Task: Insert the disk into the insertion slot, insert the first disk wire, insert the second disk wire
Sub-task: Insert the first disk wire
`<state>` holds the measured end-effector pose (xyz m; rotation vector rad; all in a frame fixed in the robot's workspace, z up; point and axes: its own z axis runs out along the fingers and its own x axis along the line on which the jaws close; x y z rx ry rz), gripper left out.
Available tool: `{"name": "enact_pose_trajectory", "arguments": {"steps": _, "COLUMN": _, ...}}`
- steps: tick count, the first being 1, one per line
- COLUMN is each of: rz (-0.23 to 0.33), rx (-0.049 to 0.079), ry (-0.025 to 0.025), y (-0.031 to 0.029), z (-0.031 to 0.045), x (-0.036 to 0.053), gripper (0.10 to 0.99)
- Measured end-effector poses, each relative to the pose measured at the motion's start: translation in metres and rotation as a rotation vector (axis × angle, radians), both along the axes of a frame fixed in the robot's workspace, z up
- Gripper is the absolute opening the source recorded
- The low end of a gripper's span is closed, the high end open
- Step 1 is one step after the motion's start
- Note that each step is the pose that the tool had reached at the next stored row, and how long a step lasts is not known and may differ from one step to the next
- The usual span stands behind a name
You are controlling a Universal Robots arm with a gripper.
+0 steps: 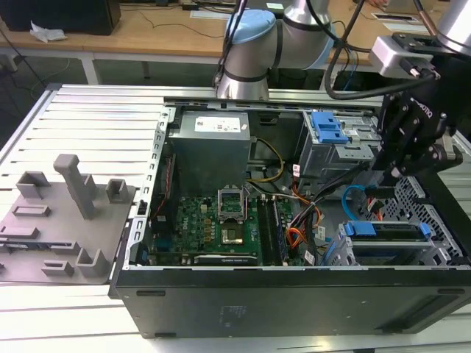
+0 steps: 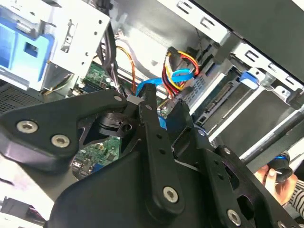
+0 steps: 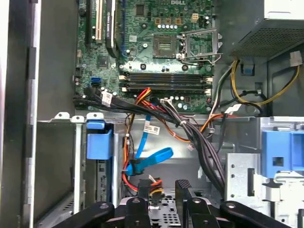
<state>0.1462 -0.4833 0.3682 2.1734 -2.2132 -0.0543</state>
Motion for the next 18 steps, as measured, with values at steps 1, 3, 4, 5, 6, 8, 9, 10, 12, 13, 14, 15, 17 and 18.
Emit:
{"name": "enact_pose_trajectory", "arguments": {"steps": 1, "rz": 0.0, "rx": 0.0, "ry": 0.0, "y": 0.0035, "z": 0.0, "x": 0.0, "gripper": 0.361}}
{"name": "enact_pose_trajectory", "arguments": {"steps": 3, "rz": 0.0, "rx": 0.0, "ry": 0.0, "y": 0.0119, "z": 0.0, "x": 0.0, "gripper": 0.361}}
{"name": "enact_pose_trajectory", "arguments": {"steps": 4, "rz": 0.0, "rx": 0.0, "ry": 0.0, "y": 0.0155, "z": 0.0, "x": 0.0, "gripper": 0.361}}
{"name": "enact_pose_trajectory", "arguments": {"steps": 5, "rz": 0.0, "rx": 0.0, "ry": 0.0, "y": 0.0202, "z": 0.0001, "x": 0.0, "gripper": 0.361}}
{"name": "enact_pose_trajectory", "arguments": {"steps": 6, "rz": 0.0, "rx": 0.0, "ry": 0.0, "y": 0.0216, "z": -0.0006, "x": 0.0, "gripper": 0.361}}
{"name": "enact_pose_trajectory", "arguments": {"steps": 8, "rz": 0.0, "rx": -0.011, "ry": 0.0, "y": 0.0217, "z": -0.0012, "x": 0.0, "gripper": 0.361}}
{"name": "enact_pose_trajectory", "arguments": {"steps": 9, "rz": 0.0, "rx": -0.017, "ry": -0.0001, "y": 0.0217, "z": -0.0014, "x": 0.0, "gripper": 0.361}}
{"name": "enact_pose_trajectory", "arguments": {"steps": 10, "rz": 0.0, "rx": -0.023, "ry": 0.0, "y": 0.0216, "z": -0.0014, "x": 0.0, "gripper": 0.361}}
{"name": "enact_pose_trajectory", "arguments": {"steps": 12, "rz": 0.0, "rx": -0.051, "ry": 0.0, "y": 0.021, "z": -0.0014, "x": 0.0, "gripper": 0.361}}
{"name": "enact_pose_trajectory", "arguments": {"steps": 13, "rz": 0.0, "rx": -0.065, "ry": 0.0, "y": 0.0209, "z": -0.0014, "x": 0.0, "gripper": 0.361}}
{"name": "enact_pose_trajectory", "arguments": {"steps": 14, "rz": 0.0, "rx": -0.084, "ry": 0.0, "y": 0.0209, "z": -0.0015, "x": 0.0, "gripper": 0.361}}
{"name": "enact_pose_trajectory", "arguments": {"steps": 15, "rz": 0.0, "rx": -0.102, "ry": 0.0, "y": 0.0209, "z": -0.0017, "x": 0.0, "gripper": 0.361}}
{"name": "enact_pose_trajectory", "arguments": {"steps": 17, "rz": -0.023, "rx": -0.108, "ry": 0.0012, "y": 0.0207, "z": -0.003, "x": 0.0, "gripper": 0.361}}
{"name": "enact_pose_trajectory", "arguments": {"steps": 18, "rz": -0.048, "rx": -0.108, "ry": 0.0026, "y": 0.0207, "z": -0.0038, "x": 0.0, "gripper": 0.361}}
